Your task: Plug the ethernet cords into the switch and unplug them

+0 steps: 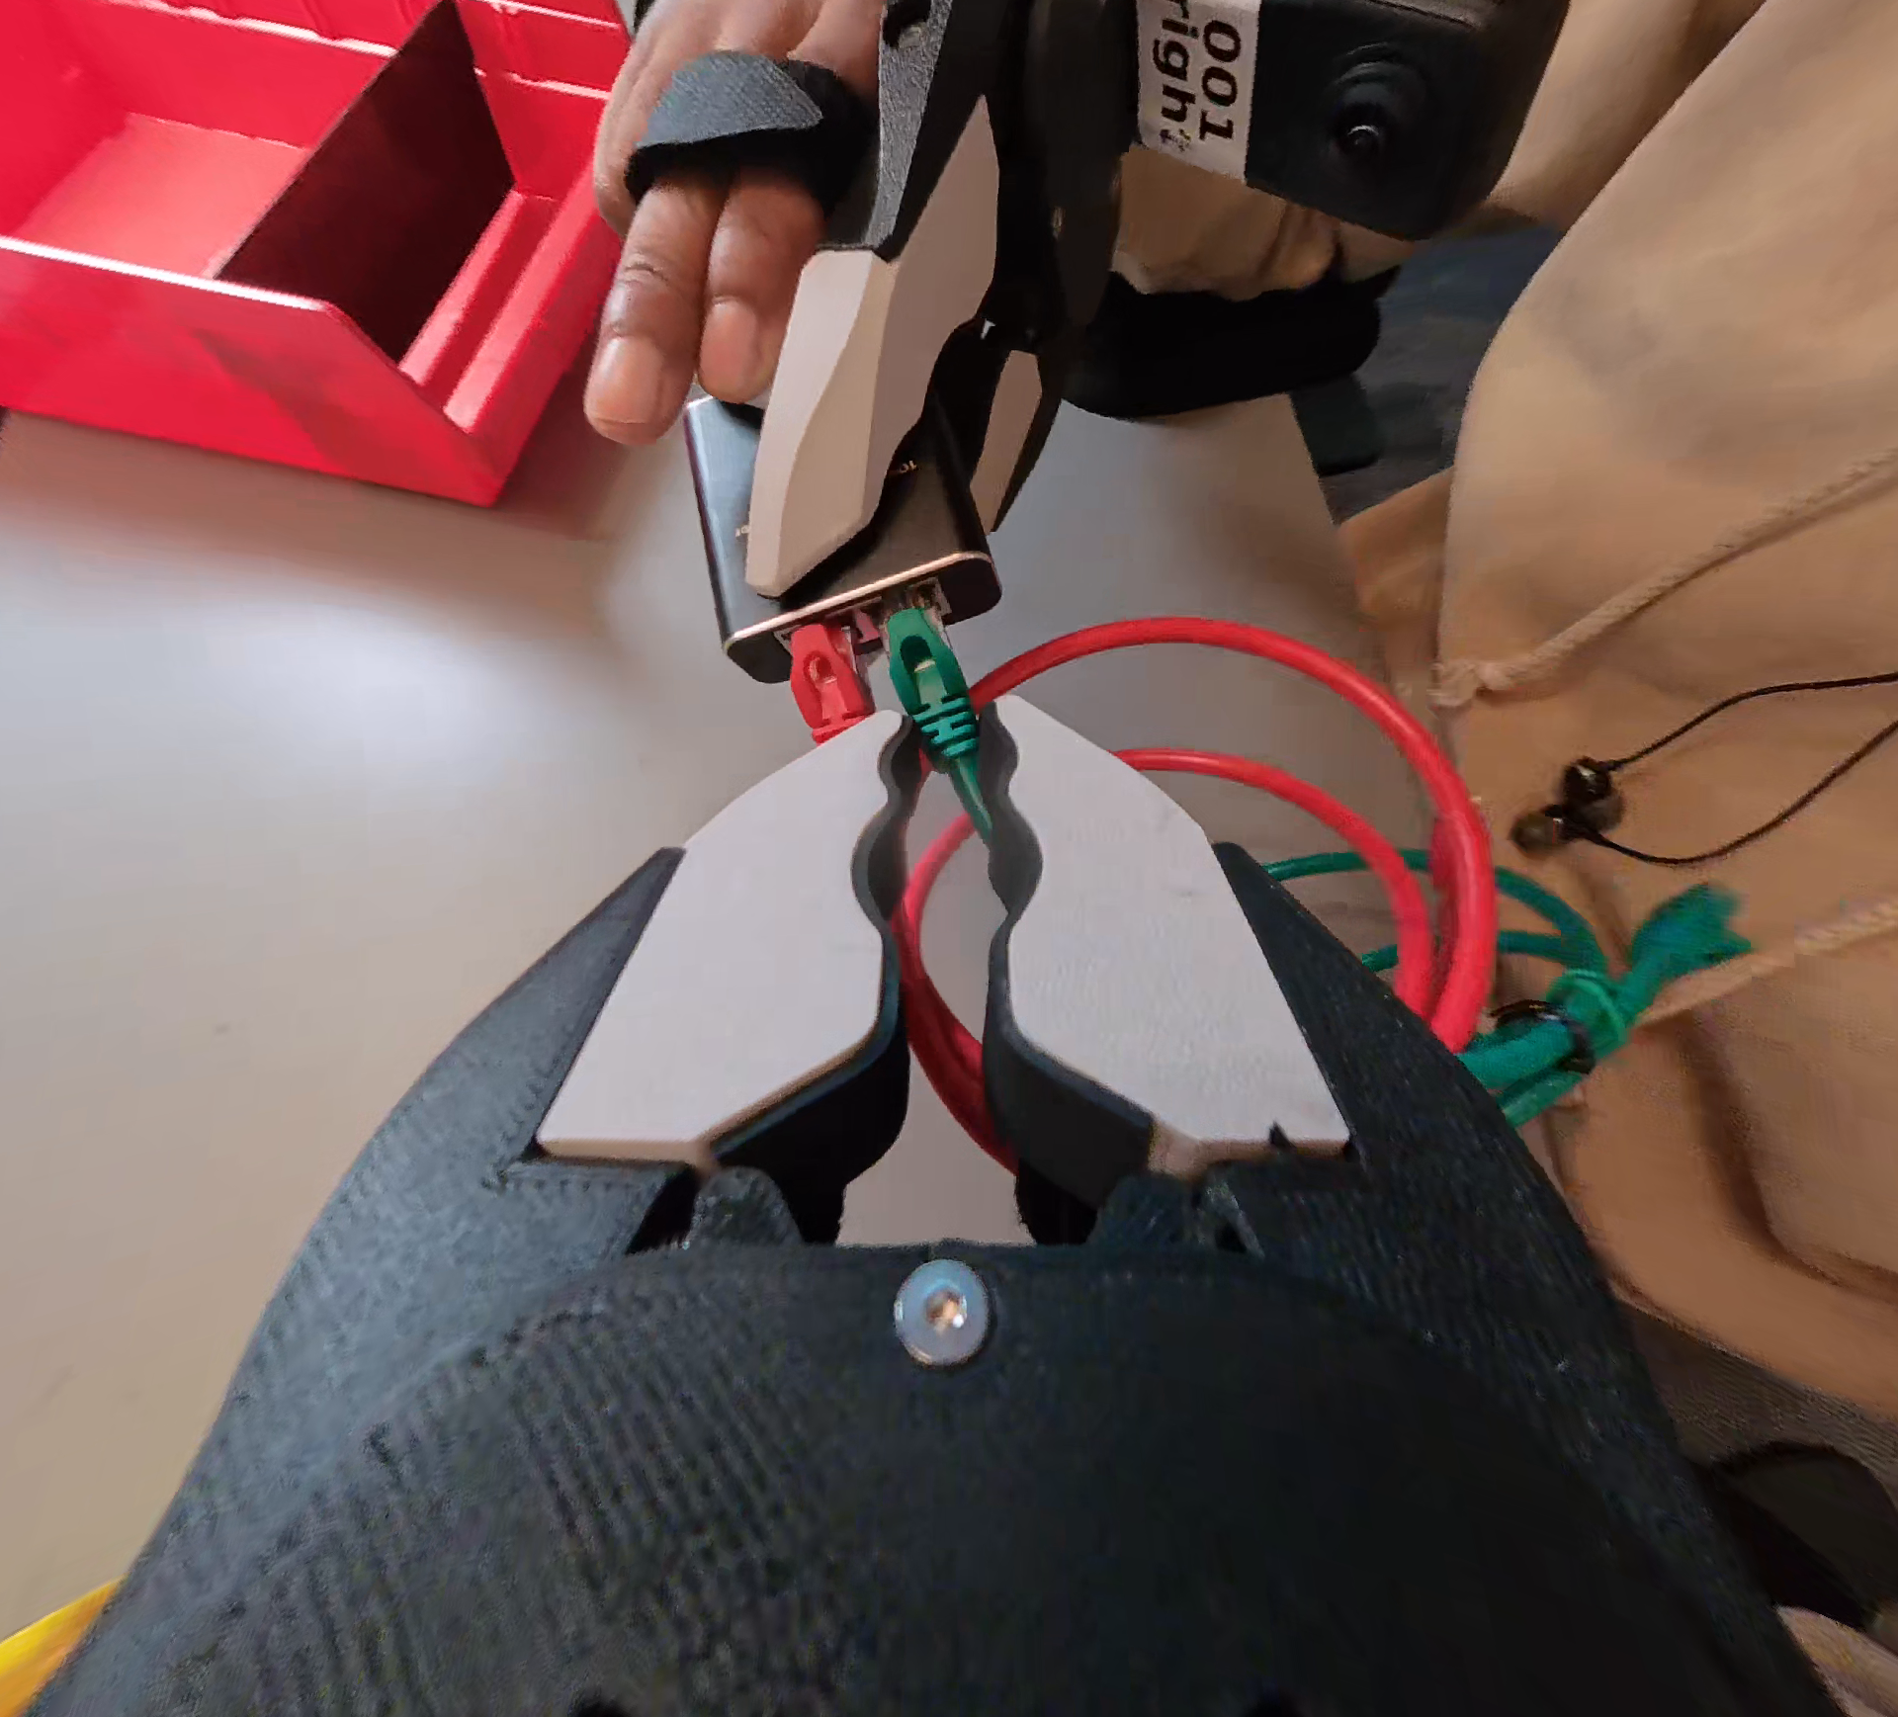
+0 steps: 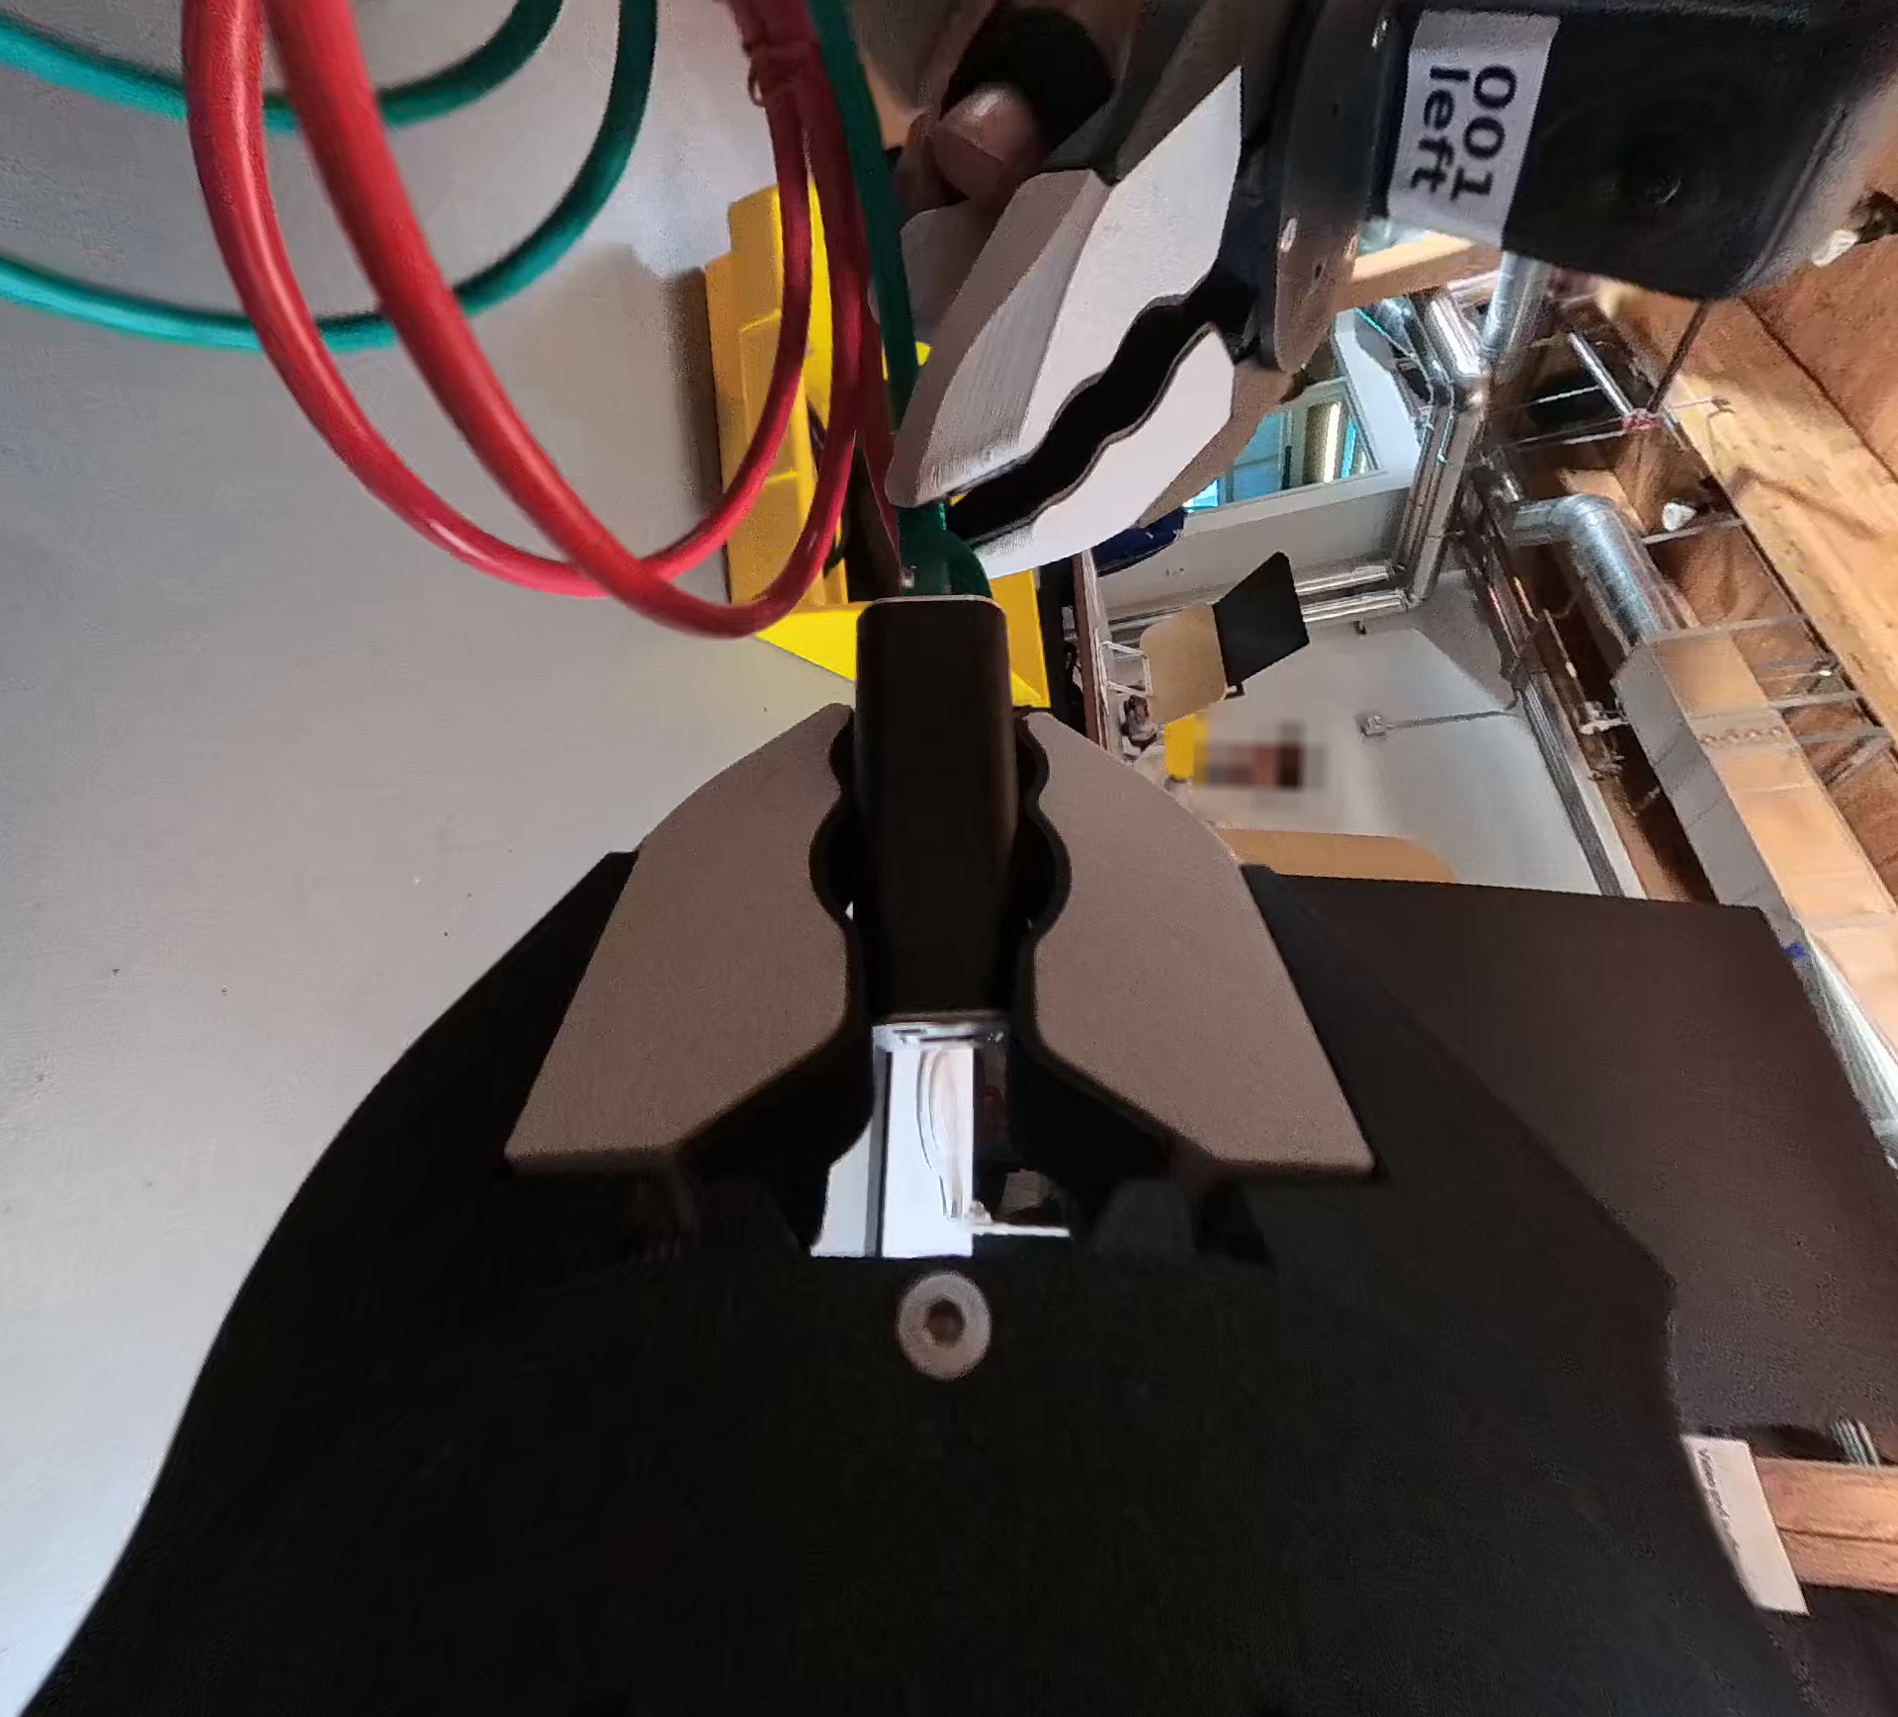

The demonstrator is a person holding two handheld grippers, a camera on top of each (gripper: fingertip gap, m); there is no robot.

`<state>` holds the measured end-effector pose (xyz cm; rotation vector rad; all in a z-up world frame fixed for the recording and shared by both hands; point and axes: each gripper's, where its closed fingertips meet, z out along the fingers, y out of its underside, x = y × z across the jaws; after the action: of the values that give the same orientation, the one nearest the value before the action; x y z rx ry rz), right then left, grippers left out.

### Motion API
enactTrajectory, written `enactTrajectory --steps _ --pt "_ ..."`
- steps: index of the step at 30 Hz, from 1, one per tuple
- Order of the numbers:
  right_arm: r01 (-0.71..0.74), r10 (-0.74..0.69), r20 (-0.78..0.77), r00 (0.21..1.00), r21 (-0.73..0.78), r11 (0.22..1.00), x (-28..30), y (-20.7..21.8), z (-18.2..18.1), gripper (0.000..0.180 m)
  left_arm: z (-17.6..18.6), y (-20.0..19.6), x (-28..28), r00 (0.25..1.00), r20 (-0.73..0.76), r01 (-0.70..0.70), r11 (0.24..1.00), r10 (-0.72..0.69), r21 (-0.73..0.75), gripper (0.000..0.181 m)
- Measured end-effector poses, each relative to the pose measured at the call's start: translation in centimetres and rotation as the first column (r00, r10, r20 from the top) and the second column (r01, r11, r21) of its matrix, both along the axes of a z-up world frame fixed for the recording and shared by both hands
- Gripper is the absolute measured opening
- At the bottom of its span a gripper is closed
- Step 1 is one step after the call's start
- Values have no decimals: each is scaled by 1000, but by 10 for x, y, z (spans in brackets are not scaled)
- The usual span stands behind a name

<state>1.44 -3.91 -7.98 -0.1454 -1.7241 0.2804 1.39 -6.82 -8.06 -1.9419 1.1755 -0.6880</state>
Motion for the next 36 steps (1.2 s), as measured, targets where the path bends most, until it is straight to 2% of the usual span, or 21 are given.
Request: enactTrajectory --steps 3,15,18,23,28,33,36 --pt "12 -12 4 1000 26 1000 0 1 -1 26 -2 4 0 998 -51 -21 999 23 45 10" --pt "-17 16 79 997 19 1000 4 -5 -12 26 -12 5 6 997 -78 37 995 -29 98 9" --pt "22 -24 70 997 21 1000 0 4 -14 27 -16 10 2 994 -112 3 994 9 112 9" --pt "134 -134 -4 991 -10 991 -8 23 5 36 -3 20 -8 996 -14 -83 992 85 90 11" --pt "144 -150 76 986 72 987 -5 23 -9 28 -13 21 -7 997 12 -78 997 78 28 11" --pt "164 -148 183 972 -75 984 0 32 -14 27 -3 28 -17 983 -77 -150 972 166 178 29" --pt "208 -150 267 952 -203 957 0 39 -20 27 1 26 -20 966 -166 -155 955 201 254 24"
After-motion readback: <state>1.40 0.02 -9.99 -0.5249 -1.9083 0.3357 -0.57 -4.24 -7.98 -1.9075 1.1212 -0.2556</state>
